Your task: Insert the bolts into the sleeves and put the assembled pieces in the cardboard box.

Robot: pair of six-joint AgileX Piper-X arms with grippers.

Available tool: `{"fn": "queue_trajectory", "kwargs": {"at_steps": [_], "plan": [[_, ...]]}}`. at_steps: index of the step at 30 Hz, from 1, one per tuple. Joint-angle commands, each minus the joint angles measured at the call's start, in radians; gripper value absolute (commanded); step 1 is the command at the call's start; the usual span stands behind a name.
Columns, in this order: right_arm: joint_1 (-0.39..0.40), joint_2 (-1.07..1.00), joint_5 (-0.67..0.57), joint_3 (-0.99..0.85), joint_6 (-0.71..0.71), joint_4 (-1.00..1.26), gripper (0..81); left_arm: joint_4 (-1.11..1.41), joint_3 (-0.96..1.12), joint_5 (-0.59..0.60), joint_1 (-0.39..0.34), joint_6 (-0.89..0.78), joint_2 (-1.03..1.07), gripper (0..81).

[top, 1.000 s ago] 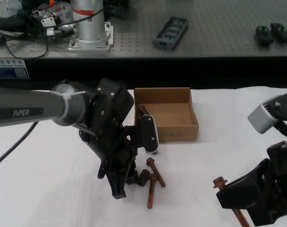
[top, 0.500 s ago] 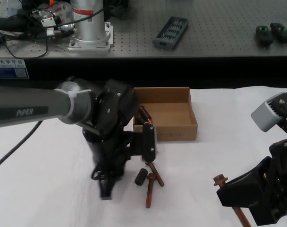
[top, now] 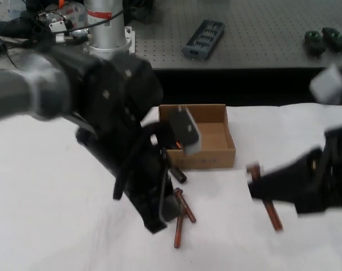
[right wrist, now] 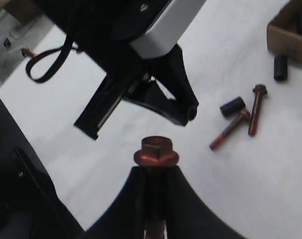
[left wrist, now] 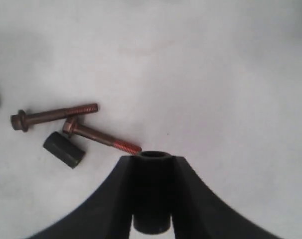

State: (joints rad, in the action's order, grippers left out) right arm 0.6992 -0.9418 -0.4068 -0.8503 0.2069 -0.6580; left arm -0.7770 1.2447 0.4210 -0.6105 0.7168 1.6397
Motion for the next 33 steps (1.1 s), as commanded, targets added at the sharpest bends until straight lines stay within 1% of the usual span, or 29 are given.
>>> {"fn": "queue_trajectory", "kwargs": {"at_steps": [1, 4, 6, 8, 12, 16, 20, 25, 29, 31, 33], "plan": [[-0.001, 0.013, -0.007, -0.015, 0.027, 0.068, 1.6, 0.048, -0.040, 0.054, -0.002, -0.132, -0.107, 0.6], [-0.001, 0.011, 0.017, -0.015, 0.063, 0.134, 1.6, 0.119, -0.110, 0.079, -0.002, -0.228, -0.191, 0.6], [-0.001, 0.005, 0.035, -0.013, 0.070, 0.174, 1.6, 0.192, -0.173, 0.128, -0.002, -0.326, -0.254, 0.6], [-0.001, -0.010, 0.037, -0.013, 0.070, 0.216, 1.6, 0.330, -0.246, 0.173, -0.002, -0.440, -0.316, 0.6], [-0.001, -0.058, 0.037, -0.013, 0.090, 0.284, 1.6, 0.575, -0.382, 0.176, 0.004, -0.642, -0.411, 0.6], [-0.001, -0.118, 0.037, -0.013, 0.118, 0.370, 1.6, 0.752, -0.483, 0.176, 0.013, -0.785, -0.466, 0.6], [-0.001, -0.174, 0.031, -0.013, 0.187, 0.481, 1.6, 0.942, -0.534, 0.219, 0.031, -0.916, -0.476, 0.6], [-0.001, -0.208, 0.031, -0.015, 0.254, 0.586, 1.6, 0.983, -0.538, 0.222, 0.061, -0.950, -0.476, 0.6], [-0.001, -0.225, 0.035, -0.015, 0.270, 0.617, 1.6, 1.008, -0.538, 0.289, 0.060, -0.958, -0.476, 0.6], [-0.001, -0.232, 0.037, -0.015, 0.271, 0.635, 1.6, 1.009, -0.538, 0.299, 0.060, -0.958, -0.476, 0.6], [-0.001, -0.241, 0.037, -0.015, 0.306, 0.665, 1.6, 1.014, -0.538, 0.299, 0.060, -0.956, -0.476, 0.6]]}}
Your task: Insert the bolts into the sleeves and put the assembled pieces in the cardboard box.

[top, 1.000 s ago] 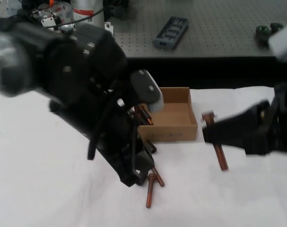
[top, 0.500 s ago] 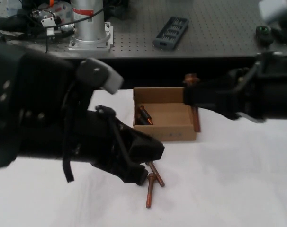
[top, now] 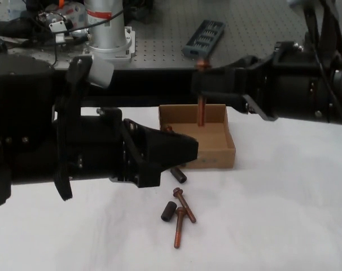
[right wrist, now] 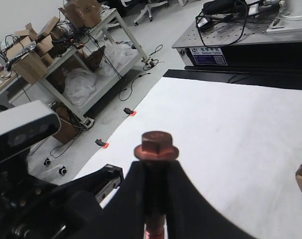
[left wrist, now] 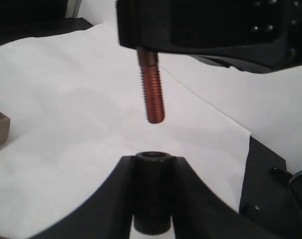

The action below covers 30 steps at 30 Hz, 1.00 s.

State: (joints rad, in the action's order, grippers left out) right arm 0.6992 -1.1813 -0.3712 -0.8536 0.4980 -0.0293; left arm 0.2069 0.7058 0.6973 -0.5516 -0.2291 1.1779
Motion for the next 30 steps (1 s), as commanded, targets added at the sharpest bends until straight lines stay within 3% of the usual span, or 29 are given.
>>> {"fn": "queue_trajectory", "kwargs": {"at_steps": [1, 12, 20, 30], "plan": [[-0.001, -0.006, 0.002, -0.011, 0.028, 0.044, 1.6, 0.035, 0.001, 0.022, 0.001, -0.010, -0.014, 0.6], [-0.019, -0.008, -0.006, -0.011, 0.048, 0.036, 1.6, 0.035, 0.001, 0.050, 0.001, 0.012, -0.014, 0.6], [-0.096, -0.012, -0.104, -0.006, 0.092, 0.036, 1.6, 0.034, 0.001, 0.049, 0.012, 0.050, -0.014, 0.6], [-0.091, -0.012, -0.238, -0.006, 0.173, 0.036, 1.6, 0.052, 0.001, 0.054, 0.012, 0.043, -0.014, 0.6]]}}
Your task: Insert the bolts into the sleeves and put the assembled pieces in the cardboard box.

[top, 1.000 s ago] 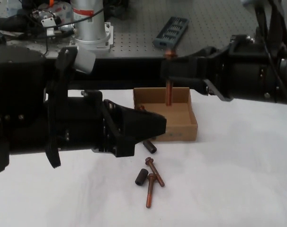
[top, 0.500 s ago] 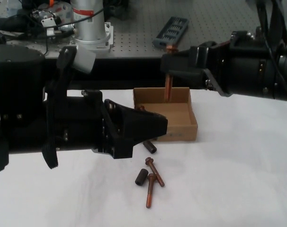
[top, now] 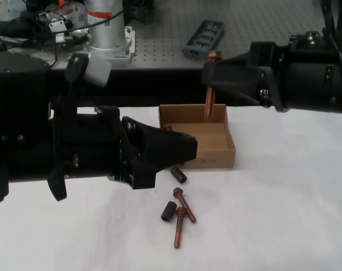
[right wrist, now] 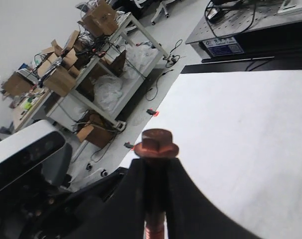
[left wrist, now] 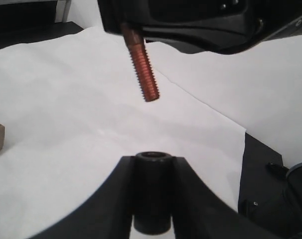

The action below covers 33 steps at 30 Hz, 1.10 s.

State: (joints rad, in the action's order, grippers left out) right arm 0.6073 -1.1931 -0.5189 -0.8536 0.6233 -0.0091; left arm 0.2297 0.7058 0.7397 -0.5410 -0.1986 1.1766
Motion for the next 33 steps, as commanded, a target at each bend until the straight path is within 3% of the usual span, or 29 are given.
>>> {"fn": "queue_trajectory", "kwargs": {"at_steps": [1, 10, 19, 33], "plan": [[0.001, 0.000, -0.110, -0.006, 0.056, 0.016, 1.6, 0.034, 0.001, 0.019, 0.002, 0.012, -0.013, 0.6], [-0.002, 0.000, -0.149, -0.002, 0.057, 0.020, 1.6, 0.036, 0.001, 0.036, 0.002, 0.012, -0.013, 0.6], [-0.002, 0.000, -0.065, -0.002, 0.026, 0.098, 1.6, 0.062, 0.001, 0.037, 0.002, -0.079, -0.013, 0.6], [0.001, 0.000, -0.051, -0.002, 0.004, 0.148, 1.6, 0.108, 0.001, 0.034, 0.002, -0.140, -0.013, 0.6]]}}
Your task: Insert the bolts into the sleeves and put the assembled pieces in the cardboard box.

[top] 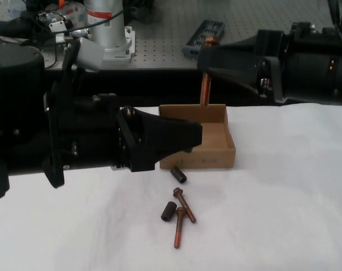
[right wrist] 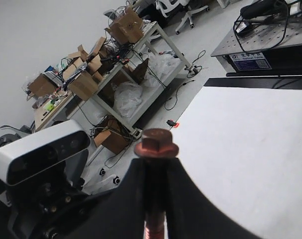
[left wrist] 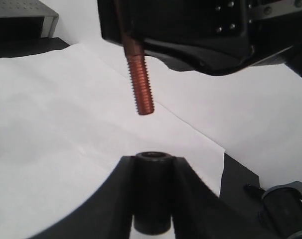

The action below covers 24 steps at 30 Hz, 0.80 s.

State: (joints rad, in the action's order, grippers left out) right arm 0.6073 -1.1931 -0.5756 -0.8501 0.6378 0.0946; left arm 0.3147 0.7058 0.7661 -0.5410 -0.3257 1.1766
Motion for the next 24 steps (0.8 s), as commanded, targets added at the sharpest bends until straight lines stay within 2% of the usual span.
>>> {"fn": "queue_trajectory", "kwargs": {"at_steps": [1, 6, 13, 24], "plan": [[0.001, 0.000, 0.005, -0.005, -0.011, 0.047, 1.6, 0.023, 0.001, 0.007, 0.002, -0.013, -0.013, 0.6], [0.001, 0.000, 0.014, -0.005, -0.011, 0.047, 1.6, 0.043, 0.001, 0.007, 0.005, -0.051, 0.006, 0.6], [0.001, 0.000, -0.022, -0.005, -0.011, 0.047, 1.6, 0.243, 0.001, 0.011, 0.009, -0.198, 0.056, 0.6], [0.001, 0.000, -0.041, -0.005, -0.011, 0.047, 1.6, 0.251, 0.001, 0.007, 0.008, -0.200, 0.058, 0.6]]}}
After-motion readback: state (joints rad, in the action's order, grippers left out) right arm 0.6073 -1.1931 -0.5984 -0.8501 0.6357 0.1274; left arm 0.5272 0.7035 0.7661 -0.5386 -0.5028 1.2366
